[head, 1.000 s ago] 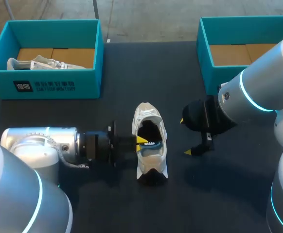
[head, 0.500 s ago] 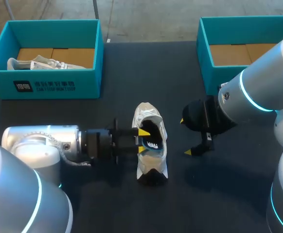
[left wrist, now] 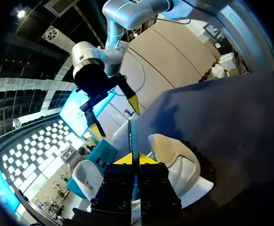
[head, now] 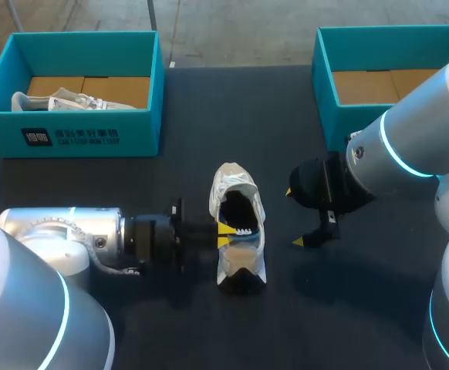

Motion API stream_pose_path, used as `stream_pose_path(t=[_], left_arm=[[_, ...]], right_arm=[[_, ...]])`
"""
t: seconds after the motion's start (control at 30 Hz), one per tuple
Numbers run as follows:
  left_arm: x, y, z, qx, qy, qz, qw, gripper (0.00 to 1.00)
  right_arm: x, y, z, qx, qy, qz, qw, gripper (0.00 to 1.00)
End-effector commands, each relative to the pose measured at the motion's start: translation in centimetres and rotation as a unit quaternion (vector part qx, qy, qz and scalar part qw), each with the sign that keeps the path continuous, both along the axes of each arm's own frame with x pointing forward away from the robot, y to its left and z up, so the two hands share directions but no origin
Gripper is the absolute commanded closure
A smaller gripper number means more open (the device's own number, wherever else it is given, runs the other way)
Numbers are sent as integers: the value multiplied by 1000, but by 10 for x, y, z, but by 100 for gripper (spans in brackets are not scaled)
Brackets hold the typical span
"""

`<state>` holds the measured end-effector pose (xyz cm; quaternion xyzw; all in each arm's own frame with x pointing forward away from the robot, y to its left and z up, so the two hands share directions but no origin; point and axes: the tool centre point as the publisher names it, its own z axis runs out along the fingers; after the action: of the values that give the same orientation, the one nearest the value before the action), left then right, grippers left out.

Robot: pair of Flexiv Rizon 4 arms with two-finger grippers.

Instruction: Take the shoe out of the shoebox, open the shoe tongue, remove and reinsert the insole, then place the shoe into the shoebox

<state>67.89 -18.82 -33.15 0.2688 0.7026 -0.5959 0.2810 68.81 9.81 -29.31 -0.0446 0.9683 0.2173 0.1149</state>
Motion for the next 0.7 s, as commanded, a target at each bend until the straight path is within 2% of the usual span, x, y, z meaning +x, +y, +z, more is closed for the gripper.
stream_pose_path(t=[0.03,0.37,0.7], left_arm=[[7,-8,-10,14,-6,-6,1000,100],[25,0,-16,26,-29,11,999,100],[33,1,-21,30,-66,31,997,100]], right_arm=[[0,-1,-1,1,0,1,1000,0],[0,-1,-1,1,0,1,1000,0],[0,-1,-1,1,0,1,1000,0]])
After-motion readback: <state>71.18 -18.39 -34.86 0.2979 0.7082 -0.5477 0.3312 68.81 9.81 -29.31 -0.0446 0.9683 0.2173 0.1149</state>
